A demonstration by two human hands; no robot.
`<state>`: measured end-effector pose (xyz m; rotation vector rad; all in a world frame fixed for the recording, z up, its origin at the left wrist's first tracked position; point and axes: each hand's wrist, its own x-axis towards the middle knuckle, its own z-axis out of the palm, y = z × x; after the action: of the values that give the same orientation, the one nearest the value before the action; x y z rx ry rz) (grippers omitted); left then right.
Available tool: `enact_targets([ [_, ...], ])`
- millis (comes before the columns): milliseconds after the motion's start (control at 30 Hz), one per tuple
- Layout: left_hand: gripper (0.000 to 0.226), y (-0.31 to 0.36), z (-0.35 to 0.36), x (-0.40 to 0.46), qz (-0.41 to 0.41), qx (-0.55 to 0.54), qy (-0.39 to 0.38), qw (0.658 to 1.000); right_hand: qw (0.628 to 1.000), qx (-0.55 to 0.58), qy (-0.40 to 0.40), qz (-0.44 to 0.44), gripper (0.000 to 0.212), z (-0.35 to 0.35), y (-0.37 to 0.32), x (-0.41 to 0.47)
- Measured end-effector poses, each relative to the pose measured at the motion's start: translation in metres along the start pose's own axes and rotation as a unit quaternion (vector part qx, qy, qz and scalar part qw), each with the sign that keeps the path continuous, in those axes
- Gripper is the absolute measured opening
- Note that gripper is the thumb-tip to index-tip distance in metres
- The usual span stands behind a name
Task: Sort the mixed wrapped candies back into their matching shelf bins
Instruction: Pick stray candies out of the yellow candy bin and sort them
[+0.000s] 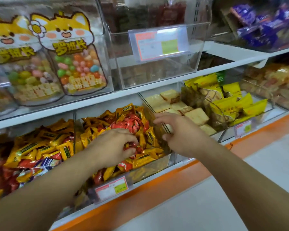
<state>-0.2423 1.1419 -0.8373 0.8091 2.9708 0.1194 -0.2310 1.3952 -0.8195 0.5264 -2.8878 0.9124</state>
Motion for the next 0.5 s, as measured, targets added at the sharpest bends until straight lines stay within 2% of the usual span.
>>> enact_targets([
  [133,0.029,-0.012,-0.006,-0.016,-0.013,0.031,0.011,0.999,1.0,0.005,0.0,0.009,0.052,-0.002,-0.003,0.0],
  [300,0.024,-0.007,-0.007,-0.024,-0.048,0.011,0.036,0.998,1.0,-0.005,0.002,0.009,0.052,-0.002,-0.006,-0.002],
  [500,0.031,-0.007,-0.013,-0.038,-0.094,-0.018,0.056,0.994,1.0,-0.019,0.005,0.01,0.051,-0.003,-0.011,-0.003],
])
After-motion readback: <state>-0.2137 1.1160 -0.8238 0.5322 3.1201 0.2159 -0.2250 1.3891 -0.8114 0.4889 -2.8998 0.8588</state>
